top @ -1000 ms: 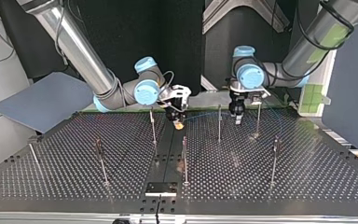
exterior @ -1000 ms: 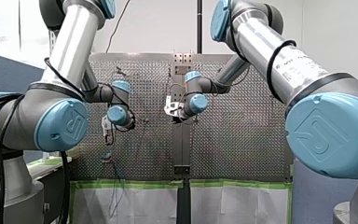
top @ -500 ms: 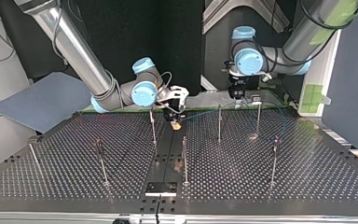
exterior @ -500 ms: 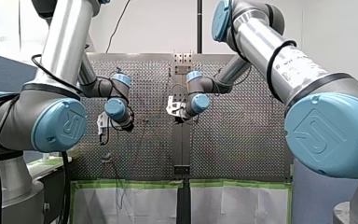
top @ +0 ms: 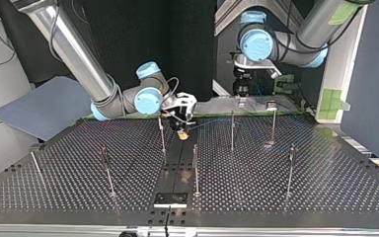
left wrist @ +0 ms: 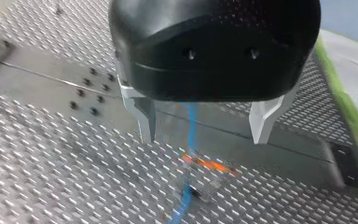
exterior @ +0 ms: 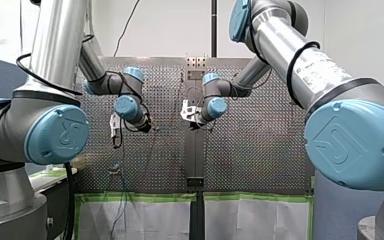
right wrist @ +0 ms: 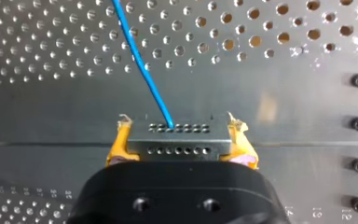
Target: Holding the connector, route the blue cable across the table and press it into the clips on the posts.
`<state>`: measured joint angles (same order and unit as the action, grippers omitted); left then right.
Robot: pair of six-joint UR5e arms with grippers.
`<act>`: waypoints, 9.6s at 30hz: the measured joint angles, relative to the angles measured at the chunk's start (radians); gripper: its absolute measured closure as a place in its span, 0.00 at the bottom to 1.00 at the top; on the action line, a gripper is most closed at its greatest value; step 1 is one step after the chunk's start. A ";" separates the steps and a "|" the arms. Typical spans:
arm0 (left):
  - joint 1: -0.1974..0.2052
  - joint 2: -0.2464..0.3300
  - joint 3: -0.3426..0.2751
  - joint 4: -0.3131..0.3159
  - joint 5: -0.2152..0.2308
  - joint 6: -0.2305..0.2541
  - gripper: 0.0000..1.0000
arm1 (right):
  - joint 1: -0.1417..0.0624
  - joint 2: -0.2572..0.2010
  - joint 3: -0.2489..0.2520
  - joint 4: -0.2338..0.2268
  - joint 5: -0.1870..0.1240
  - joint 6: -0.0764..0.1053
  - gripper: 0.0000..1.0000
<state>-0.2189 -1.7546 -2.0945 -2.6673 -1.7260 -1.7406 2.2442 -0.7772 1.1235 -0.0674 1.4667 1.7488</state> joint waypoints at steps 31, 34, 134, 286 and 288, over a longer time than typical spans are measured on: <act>-0.134 -0.172 0.159 0.097 -0.047 -0.087 0.00 | -0.015 -0.003 0.003 -0.001 -0.003 0.002 1.00; -0.141 -0.198 0.165 0.108 -0.045 -0.085 0.00 | -0.015 -0.003 0.003 -0.002 -0.003 0.002 1.00; -0.189 -0.089 0.394 -0.138 -0.235 -0.044 1.00 | -0.059 -0.293 0.134 0.150 -0.035 0.026 1.00; -0.116 -0.024 0.514 -0.256 -0.105 0.003 0.00 | -0.177 -0.314 -0.033 0.136 -0.222 0.004 1.00; -0.122 -0.008 0.499 -0.272 -0.098 -0.005 0.00 | -0.180 -0.319 -0.032 0.137 -0.221 0.003 1.00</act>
<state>-0.3413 -1.7622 -1.5959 -2.9391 -1.8235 -1.7454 2.0644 -1.0960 1.0911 0.0695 1.2452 1.7522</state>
